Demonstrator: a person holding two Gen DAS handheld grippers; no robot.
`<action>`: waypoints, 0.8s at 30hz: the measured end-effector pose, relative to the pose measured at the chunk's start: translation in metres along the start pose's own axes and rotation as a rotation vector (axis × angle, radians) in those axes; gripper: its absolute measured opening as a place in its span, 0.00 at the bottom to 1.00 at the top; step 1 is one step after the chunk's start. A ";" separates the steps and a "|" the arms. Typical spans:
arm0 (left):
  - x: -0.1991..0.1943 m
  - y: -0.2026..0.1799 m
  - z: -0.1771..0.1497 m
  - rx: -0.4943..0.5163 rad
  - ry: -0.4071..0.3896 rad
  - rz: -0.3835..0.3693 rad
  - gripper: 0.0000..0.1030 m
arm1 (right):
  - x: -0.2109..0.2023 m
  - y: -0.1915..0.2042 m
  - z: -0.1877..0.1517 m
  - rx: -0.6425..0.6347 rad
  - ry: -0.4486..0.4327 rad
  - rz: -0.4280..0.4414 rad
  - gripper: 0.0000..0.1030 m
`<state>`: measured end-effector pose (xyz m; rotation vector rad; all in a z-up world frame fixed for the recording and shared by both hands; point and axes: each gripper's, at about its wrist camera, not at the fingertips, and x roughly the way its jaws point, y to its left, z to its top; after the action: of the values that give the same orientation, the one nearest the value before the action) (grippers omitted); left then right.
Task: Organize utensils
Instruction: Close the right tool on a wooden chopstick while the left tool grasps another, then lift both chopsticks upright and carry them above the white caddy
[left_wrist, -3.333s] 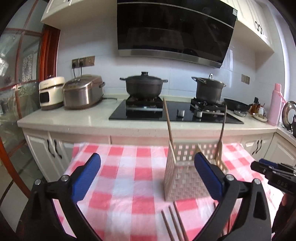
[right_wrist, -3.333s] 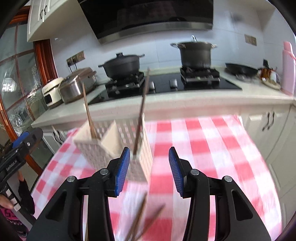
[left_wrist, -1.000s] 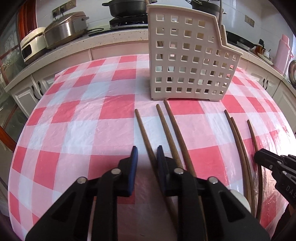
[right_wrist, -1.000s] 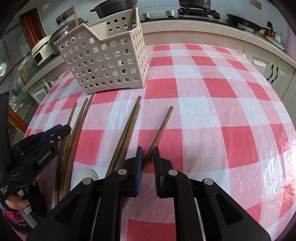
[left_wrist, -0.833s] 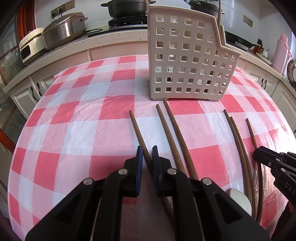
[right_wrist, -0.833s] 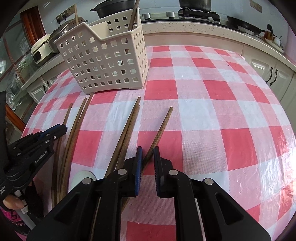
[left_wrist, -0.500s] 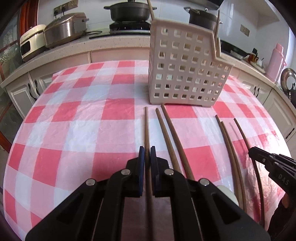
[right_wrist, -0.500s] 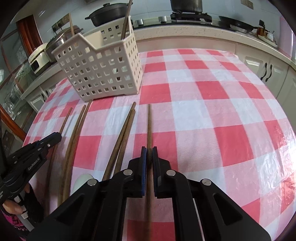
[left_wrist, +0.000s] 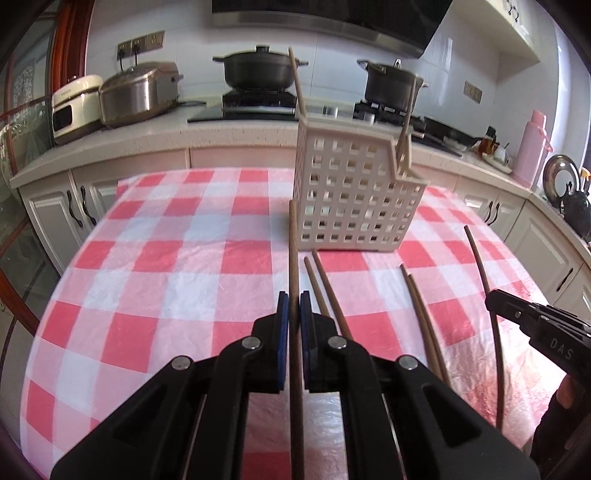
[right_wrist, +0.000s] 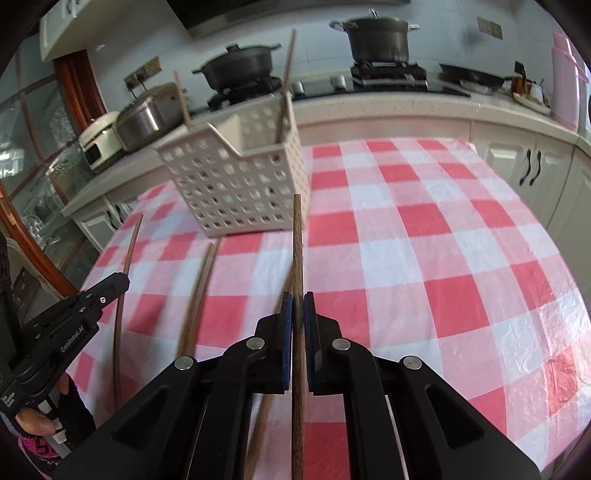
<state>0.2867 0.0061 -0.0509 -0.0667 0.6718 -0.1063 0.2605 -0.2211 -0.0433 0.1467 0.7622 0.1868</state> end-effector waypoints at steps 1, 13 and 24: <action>-0.006 0.001 0.001 -0.001 -0.011 -0.001 0.06 | -0.005 0.002 0.001 -0.004 -0.013 0.003 0.06; -0.073 0.003 0.005 -0.009 -0.142 -0.015 0.06 | -0.061 0.022 0.003 -0.053 -0.139 0.010 0.06; -0.120 -0.007 0.000 0.025 -0.237 -0.014 0.06 | -0.097 0.031 -0.004 -0.076 -0.216 0.015 0.06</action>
<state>0.1929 0.0131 0.0234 -0.0591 0.4336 -0.1181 0.1858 -0.2119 0.0253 0.0983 0.5386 0.2106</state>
